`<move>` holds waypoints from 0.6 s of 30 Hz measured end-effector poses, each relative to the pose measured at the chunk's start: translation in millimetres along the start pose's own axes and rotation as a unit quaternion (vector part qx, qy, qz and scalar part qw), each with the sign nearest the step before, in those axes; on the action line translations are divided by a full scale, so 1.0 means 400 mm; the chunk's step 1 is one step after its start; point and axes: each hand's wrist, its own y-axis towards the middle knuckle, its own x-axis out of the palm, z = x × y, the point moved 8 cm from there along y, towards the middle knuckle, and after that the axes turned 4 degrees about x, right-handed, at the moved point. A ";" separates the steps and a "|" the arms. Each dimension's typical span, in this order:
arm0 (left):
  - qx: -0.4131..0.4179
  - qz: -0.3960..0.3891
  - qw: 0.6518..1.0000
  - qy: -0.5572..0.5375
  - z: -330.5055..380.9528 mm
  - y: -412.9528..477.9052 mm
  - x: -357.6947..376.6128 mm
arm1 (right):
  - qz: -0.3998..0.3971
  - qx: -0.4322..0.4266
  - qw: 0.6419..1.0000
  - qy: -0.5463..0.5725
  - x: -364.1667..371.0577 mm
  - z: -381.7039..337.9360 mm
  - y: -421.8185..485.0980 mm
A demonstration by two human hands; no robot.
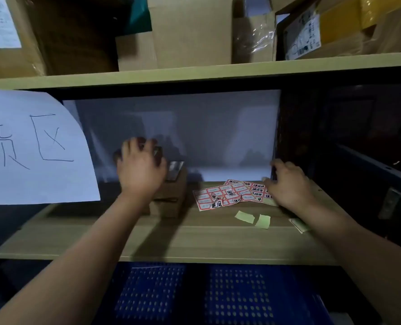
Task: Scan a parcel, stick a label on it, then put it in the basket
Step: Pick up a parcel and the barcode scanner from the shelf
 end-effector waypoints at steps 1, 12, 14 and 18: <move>-0.023 -0.008 0.999 -0.031 -0.033 0.003 0.014 | 0.006 0.008 1.000 0.022 0.006 0.023 0.001; -0.126 -0.058 0.970 -0.200 -0.119 -0.021 0.095 | -0.052 0.164 0.983 -0.066 0.087 0.216 -0.055; -0.125 -0.037 0.965 -0.227 -0.115 -0.022 0.091 | -0.062 0.178 0.981 -0.047 0.109 0.239 -0.041; -0.052 0.060 0.974 -0.210 -0.085 -0.035 0.044 | -0.070 0.167 0.983 -0.011 0.152 0.274 -0.004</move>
